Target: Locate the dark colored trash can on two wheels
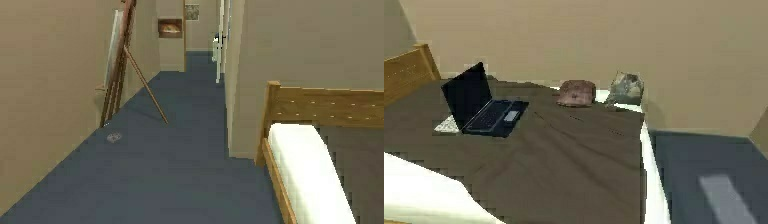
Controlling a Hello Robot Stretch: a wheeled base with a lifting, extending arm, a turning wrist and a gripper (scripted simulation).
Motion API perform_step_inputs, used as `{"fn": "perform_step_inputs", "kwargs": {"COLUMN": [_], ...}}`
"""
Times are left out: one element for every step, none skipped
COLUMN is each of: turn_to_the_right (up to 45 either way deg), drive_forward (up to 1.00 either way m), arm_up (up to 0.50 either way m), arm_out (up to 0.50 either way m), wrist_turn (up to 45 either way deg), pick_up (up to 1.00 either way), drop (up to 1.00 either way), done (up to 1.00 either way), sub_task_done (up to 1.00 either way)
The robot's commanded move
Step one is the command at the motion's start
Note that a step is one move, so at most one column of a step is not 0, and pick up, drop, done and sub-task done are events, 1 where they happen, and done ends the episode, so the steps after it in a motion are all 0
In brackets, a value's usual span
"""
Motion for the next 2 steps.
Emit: {"fn": "perform_step_inputs", "kwargs": {"turn_to_the_right": [0.0, 0.0], "drive_forward": [1.0, 1.0], "arm_up": [0.0, 0.0], "arm_out": [0.0, 0.0], "wrist_turn": [0.0, 0.0], "pick_up": [0.0, 0.0], "drop": [0.0, 0.0], "done": [0.0, 0.0], "sub_task_done": [0.0, 0.0]}}
